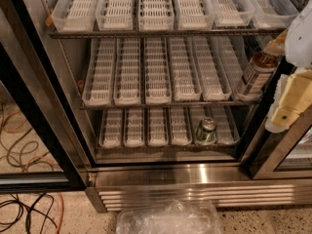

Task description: Pick blue plastic bottle from middle shelf of fridge

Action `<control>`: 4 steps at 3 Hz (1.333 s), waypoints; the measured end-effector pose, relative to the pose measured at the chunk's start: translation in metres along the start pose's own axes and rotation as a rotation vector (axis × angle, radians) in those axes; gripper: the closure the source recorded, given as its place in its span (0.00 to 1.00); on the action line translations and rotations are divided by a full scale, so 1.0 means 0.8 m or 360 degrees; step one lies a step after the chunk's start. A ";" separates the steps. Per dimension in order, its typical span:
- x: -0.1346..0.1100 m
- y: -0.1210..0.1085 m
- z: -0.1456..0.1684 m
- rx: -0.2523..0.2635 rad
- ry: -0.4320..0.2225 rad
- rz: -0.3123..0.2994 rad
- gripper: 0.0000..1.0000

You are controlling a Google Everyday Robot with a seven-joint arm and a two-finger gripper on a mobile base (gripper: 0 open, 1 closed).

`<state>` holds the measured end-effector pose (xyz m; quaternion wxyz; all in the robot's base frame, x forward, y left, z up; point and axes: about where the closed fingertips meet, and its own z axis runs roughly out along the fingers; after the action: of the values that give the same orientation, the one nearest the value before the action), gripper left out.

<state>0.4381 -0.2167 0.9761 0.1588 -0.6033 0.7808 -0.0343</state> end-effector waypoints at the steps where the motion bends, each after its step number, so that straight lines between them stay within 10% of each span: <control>1: -0.002 -0.001 -0.001 0.0028 -0.0025 0.0010 0.00; 3: -0.018 0.032 0.057 0.0095 -0.0298 0.0105 0.00; 4: -0.061 0.025 0.083 0.0197 -0.0456 -0.0042 0.00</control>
Offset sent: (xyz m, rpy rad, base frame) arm 0.0174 0.0115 -0.0336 0.2738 -0.2698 -0.1426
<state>0.4496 -0.1553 0.9180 0.3051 -0.6014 0.7384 0.0020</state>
